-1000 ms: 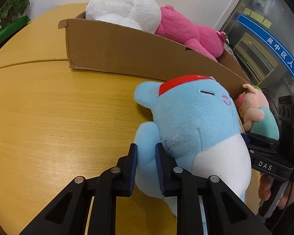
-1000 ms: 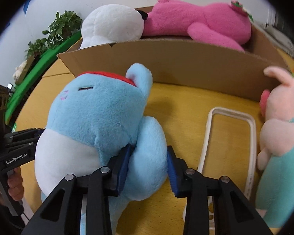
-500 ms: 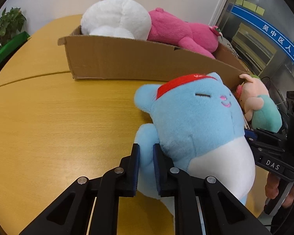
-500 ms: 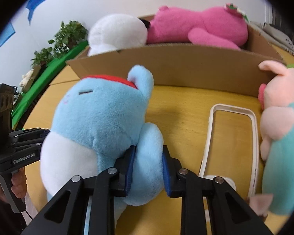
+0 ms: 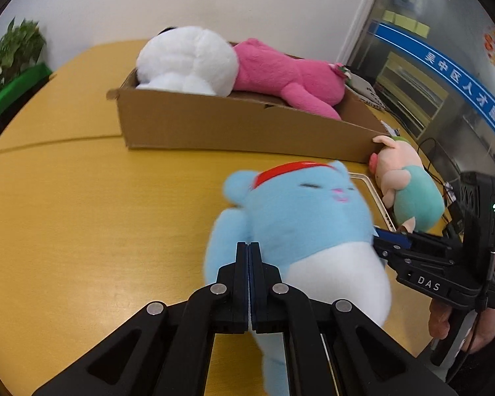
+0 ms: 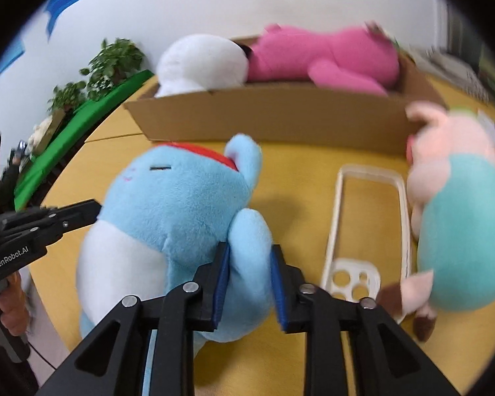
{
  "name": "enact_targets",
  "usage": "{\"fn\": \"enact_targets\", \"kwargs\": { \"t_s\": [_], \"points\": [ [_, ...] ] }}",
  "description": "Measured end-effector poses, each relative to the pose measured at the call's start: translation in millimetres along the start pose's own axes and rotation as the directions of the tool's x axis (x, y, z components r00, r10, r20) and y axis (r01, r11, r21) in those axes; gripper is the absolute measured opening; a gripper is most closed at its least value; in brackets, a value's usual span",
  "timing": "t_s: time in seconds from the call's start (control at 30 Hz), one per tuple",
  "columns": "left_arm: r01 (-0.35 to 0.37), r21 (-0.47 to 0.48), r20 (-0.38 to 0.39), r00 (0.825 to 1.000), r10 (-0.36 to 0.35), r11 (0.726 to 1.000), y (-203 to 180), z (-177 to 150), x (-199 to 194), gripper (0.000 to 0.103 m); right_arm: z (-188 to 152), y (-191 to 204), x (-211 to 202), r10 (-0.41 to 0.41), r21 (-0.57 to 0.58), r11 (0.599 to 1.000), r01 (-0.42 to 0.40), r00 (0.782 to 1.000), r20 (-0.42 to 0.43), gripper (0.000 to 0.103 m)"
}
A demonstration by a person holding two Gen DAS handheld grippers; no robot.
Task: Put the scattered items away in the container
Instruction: 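Close the left gripper on the blue plush's arm while the right gripper grasps its side, then lift the light-blue plush with both grippers and carry it over the box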
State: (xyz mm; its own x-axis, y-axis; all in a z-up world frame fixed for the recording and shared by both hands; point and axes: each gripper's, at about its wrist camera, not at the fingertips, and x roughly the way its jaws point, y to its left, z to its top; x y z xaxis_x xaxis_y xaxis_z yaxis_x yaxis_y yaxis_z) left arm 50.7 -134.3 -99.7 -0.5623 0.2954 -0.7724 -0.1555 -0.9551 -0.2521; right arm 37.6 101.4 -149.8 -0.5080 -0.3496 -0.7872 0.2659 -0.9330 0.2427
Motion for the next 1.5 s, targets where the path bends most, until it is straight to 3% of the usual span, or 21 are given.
{"fn": "enact_targets", "kwargs": {
  "t_s": [0.1, 0.17, 0.27, 0.3, 0.4, 0.5, 0.57, 0.63, 0.67, 0.77, 0.87, 0.93, 1.0, 1.07, 1.1, 1.17, 1.2, 1.23, 1.27, 1.37, 1.5],
  "points": [
    [0.015, -0.053, -0.025, 1.000, -0.016, 0.999, 17.6, -2.0, 11.0, 0.001, -6.3, -7.3, 5.7, -0.019, 0.006, 1.000, 0.019, 0.999, -0.036, 0.031],
    [0.017, -0.061, -0.043, 0.999, -0.020, 0.998, 23.1, -1.9, 17.8, 0.001, -8.3, -8.2, 9.4, -0.042, -0.001, 0.999, 0.042, 0.998, -0.043, 0.050],
    [0.016, -0.052, -0.064, 0.998, -0.020, 0.999, 27.6, 2.8, 30.6, 0.003, -10.5, -11.2, 15.3, -0.038, 0.022, 0.999, 0.039, 0.997, -0.061, 0.065],
    [0.015, -0.055, -0.071, 0.997, -0.019, 0.998, 29.6, 4.7, 35.0, 0.011, -11.2, -11.8, 16.8, -0.039, 0.022, 0.999, 0.041, 0.997, -0.068, 0.066],
    [-0.044, -0.063, -0.079, 0.996, 0.039, 0.997, 36.4, 9.4, 43.7, 0.046, -13.7, -12.1, 20.9, -0.040, 0.018, 0.999, 0.042, 0.996, -0.080, 0.068],
    [0.008, -0.083, -0.064, 0.998, -0.014, 0.996, 45.5, 11.3, 39.2, 0.050, -14.9, -10.9, 21.5, -0.044, -0.004, 0.999, 0.044, 0.996, -0.081, 0.068],
    [0.026, -0.087, -0.047, 0.998, -0.031, 0.996, 53.5, 12.4, 31.3, 0.061, -14.9, -11.0, 21.3, -0.045, -0.012, 0.999, 0.044, 0.996, -0.083, 0.068],
    [0.084, -0.089, -0.018, 0.996, -0.086, 0.992, 59.9, 13.7, 20.1, 0.088, -15.8, -10.9, 20.6, -0.047, -0.019, 0.999, 0.045, 0.996, -0.080, 0.068],
    [0.115, -0.089, -0.007, 0.993, -0.116, 0.989, 61.3, 14.5, 15.8, 0.089, -16.5, -10.6, 20.6, -0.046, -0.023, 0.999, 0.045, 0.996, -0.076, 0.068],
    [0.140, -0.049, 0.018, 0.990, -0.140, 0.989, 58.3, 20.5, 5.3, 0.089, -17.4, -10.4, 20.3, -0.049, -0.027, 0.998, 0.047, 0.996, -0.072, 0.068],
    [0.110, 0.002, -0.051, 0.993, -0.110, 0.994, 47.1, 24.7, 23.7, 0.088, -16.6, -7.9, 21.3, -0.055, -0.043, 0.998, 0.052, 0.996, -0.072, 0.068],
    [0.104, 0.029, -0.101, 0.990, -0.101, 0.994, 41.0, 24.3, 41.2, 0.077, -16.5, -6.6, 21.7, -0.053, -0.052, 0.997, 0.050, 0.996, -0.068, 0.068],
    [0.142, 0.033, -0.143, 0.980, -0.136, 0.989, 37.1, 22.6, 55.1, 0.066, -17.2, -6.5, 21.2, -0.049, -0.056, 0.997, 0.046, 0.997, -0.062, 0.068],
    [0.143, 0.051, -0.162, 0.978, -0.133, 0.988, 31.4, 21.2, 61.8, 0.047, -19.0, -5.8, 20.5, -0.050, -0.066, 0.997, 0.046, 0.997, -0.056, 0.068],
    [0.155, 0.059, -0.170, 0.975, -0.143, 0.986, 28.7, 21.5, 63.4, 0.031, -20.1, -4.9, 20.1, -0.047, -0.069, 0.997, 0.043, 0.997, -0.056, 0.068],
    [0.136, 0.089, -0.169, 0.978, -0.119, 0.987, 22.3, 21.7, 61.1, 0.028, -22.3, -0.6, 19.2, -0.038, -0.074, 0.997, 0.034, 0.997, -0.060, 0.067],
    [0.124, 0.114, -0.168, 0.980, -0.104, 0.986, 18.1, 21.5, 58.8, 0.027, -23.7, 1.3, 19.1, -0.039, -0.080, 0.996, 0.034, 0.997, -0.060, 0.065],
    [0.116, 0.132, -0.165, 0.982, -0.094, 0.984, 14.1, 21.1, 56.9, 0.026, -24.6, 3.5, 18.8, -0.027, -0.089, 0.996, 0.022, 0.998, -0.060, 0.049],
    [0.107, 0.149, -0.160, 0.984, -0.083, 0.983, 11.2, 20.6, 55.1, 0.025, -25.5, 8.1, 19.0, 0.019, -0.102, 0.994, -0.026, 0.998, -0.068, 0.024],
    [0.079, 0.171, -0.132, 0.990, -0.057, 0.982, 3.6, 20.1, 44.3, 0.023, -29.7, 24.5, 19.7, -0.022, -0.166, 0.986, 0.013, 0.998, -0.050, 0.022],
    [0.082, 0.146, -0.075, 0.995, -0.071, 0.986, 2.4, 30.3, 24.2, 0.023, -25.4, 16.9, 17.5, 0.069, -0.107, 0.991, -0.074, 0.997, -0.046, 0.020]
  ]
}}
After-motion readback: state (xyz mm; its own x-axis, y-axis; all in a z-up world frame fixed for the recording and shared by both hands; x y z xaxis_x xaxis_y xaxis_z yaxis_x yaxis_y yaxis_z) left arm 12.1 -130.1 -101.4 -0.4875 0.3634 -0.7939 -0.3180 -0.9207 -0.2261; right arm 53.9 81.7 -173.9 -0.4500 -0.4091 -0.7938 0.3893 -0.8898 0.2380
